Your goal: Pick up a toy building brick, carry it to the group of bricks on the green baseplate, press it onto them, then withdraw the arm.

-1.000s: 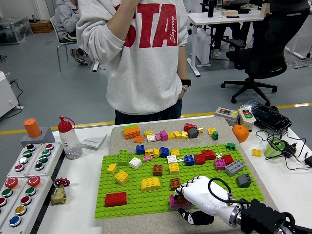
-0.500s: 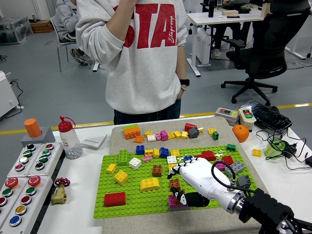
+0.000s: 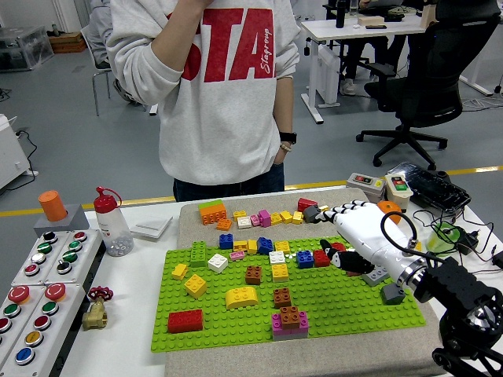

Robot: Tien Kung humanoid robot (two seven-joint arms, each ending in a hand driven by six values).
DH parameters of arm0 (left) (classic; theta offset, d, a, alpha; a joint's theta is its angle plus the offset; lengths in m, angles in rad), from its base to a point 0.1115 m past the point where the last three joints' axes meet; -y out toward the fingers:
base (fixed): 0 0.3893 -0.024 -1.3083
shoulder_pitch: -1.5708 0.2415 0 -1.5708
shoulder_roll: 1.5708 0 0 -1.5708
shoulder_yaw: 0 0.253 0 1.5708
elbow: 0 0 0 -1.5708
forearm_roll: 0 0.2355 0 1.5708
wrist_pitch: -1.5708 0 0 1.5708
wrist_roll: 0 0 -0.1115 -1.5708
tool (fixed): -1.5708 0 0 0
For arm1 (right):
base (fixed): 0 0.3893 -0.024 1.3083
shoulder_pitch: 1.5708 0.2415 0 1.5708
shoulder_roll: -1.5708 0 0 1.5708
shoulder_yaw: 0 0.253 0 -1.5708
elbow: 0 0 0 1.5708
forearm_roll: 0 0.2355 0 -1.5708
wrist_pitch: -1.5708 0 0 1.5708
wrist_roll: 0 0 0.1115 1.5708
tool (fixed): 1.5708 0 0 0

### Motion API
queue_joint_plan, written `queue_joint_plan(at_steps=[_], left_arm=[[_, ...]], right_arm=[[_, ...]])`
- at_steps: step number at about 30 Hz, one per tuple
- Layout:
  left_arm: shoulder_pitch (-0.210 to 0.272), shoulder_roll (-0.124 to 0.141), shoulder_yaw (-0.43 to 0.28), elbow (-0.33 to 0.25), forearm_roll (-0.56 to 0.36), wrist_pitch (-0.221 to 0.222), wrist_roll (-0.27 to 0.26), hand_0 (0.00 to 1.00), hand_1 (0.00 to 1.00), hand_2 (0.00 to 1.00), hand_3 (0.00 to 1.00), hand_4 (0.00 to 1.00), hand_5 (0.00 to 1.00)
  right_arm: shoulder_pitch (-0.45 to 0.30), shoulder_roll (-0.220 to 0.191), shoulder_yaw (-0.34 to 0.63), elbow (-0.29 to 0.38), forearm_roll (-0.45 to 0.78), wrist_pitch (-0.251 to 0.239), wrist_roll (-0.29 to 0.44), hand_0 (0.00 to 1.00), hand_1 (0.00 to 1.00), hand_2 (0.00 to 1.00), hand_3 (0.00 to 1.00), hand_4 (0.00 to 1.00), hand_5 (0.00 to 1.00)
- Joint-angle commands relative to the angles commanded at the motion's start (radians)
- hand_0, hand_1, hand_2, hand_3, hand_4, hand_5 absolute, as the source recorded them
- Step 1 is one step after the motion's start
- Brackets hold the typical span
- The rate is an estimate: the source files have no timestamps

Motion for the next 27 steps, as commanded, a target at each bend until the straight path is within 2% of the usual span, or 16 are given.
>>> queue_joint_plan(at_steps=[4,8,9,15,16,17,21,22,27], left_arm=[[-0.001,-0.001,-0.002,-0.001,0.001,0.000,0.002,0.630,0.595,0.608,0.403,0.330,0.968],[-0.002,-0.001,0.001,-0.001,0.000,-0.002,0.002,0.630,0.595,0.608,0.403,0.330,0.968],[-0.002,-0.001,0.002,-0.001,0.000,-0.002,0.002,0.630,0.595,0.608,0.404,0.329,0.967],[-0.001,-0.001,0.002,-0.002,0.005,-0.005,0.005,0.630,0.595,0.608,0.404,0.329,0.967],[-0.002,-0.001,0.003,-0.002,0.005,-0.005,0.005,0.631,0.595,0.609,0.406,0.329,0.968],[-0.002,-0.001,0.003,-0.002,0.004,-0.005,0.005,0.631,0.595,0.609,0.406,0.329,0.968],[-0.003,-0.001,0.003,-0.002,0.005,-0.005,0.005,0.631,0.595,0.609,0.406,0.329,0.968],[-0.003,-0.001,0.002,-0.002,0.005,-0.005,0.005,0.630,0.596,0.609,0.408,0.330,0.969],[-0.009,0.000,0.007,-0.002,0.000,-0.005,0.004,0.630,0.596,0.609,0.408,0.330,0.969]], right_arm=[[0.062,-0.023,-0.042,-0.085,-0.004,-0.012,0.034,0.652,0.704,0.725,0.739,0.445,0.269],[0.110,-0.040,-0.083,-0.170,0.005,0.009,0.086,0.652,0.704,0.725,0.739,0.445,0.269],[0.117,-0.041,-0.089,-0.188,0.006,0.013,0.096,0.650,0.707,0.722,0.736,0.453,0.210],[0.156,-0.043,-0.128,-0.293,0.004,0.037,0.162,0.650,0.707,0.722,0.736,0.453,0.210],[0.165,-0.044,-0.137,-0.313,-0.001,0.039,0.174,0.658,0.713,0.724,0.743,0.471,0.161],[0.174,-0.045,-0.146,-0.330,-0.007,0.042,0.184,0.658,0.713,0.724,0.743,0.471,0.161],[0.205,-0.051,-0.183,-0.383,-0.034,0.053,0.212,0.658,0.713,0.724,0.743,0.471,0.161],[0.212,-0.052,-0.191,-0.393,-0.040,0.055,0.217,0.680,0.734,0.749,0.792,0.513,0.078],[0.257,-0.065,-0.259,-0.431,-0.063,0.063,0.246,0.680,0.734,0.749,0.792,0.513,0.078]])
